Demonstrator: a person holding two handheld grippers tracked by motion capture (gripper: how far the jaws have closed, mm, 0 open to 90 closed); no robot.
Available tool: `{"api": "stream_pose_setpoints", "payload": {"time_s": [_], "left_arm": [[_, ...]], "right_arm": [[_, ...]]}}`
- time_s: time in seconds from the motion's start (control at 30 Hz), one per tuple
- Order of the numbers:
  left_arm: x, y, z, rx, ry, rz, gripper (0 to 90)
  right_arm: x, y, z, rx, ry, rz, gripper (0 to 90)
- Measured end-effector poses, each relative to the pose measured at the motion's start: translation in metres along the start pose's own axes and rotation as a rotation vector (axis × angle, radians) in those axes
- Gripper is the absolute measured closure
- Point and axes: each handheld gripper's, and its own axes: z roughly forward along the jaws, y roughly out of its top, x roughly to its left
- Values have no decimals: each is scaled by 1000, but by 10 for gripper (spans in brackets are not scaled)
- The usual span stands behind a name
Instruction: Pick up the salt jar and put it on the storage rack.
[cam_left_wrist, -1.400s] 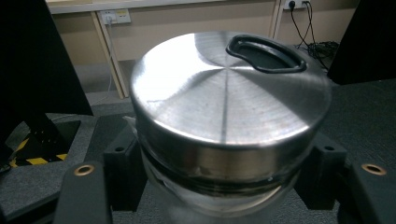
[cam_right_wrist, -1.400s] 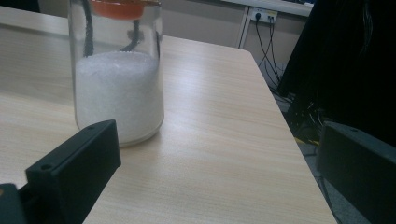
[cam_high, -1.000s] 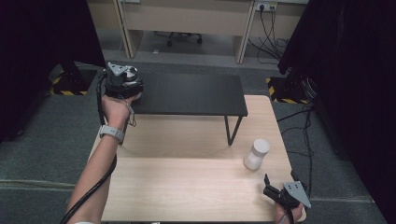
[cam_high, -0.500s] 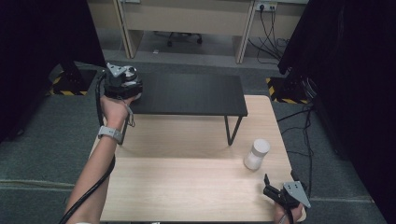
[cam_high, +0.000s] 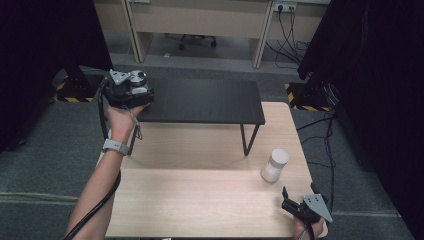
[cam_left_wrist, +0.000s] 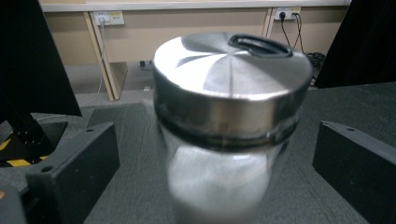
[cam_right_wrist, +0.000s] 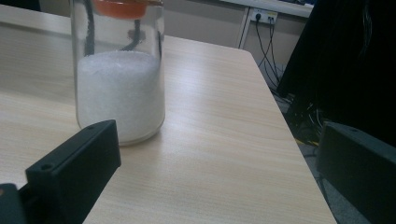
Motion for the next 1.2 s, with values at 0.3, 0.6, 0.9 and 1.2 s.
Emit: {"api": "stream_pose_setpoints", "payload": {"time_s": [0.3,0.6,0.9,1.2], "left_arm": [[1,-10,-11,10,6,4,0],[10,-18,-35,-2,31,-24,0],[19,-34,-58,-18,26,-25,0],[28,-51,-75,-31,39,-20,0]], "right_arm": [[-1,0,0,-2,4,4,3],[-4,2,1,15,23,9,3],[-4,4,2,28,30,5,3],[-5,4,2,26,30,12,3]]}}
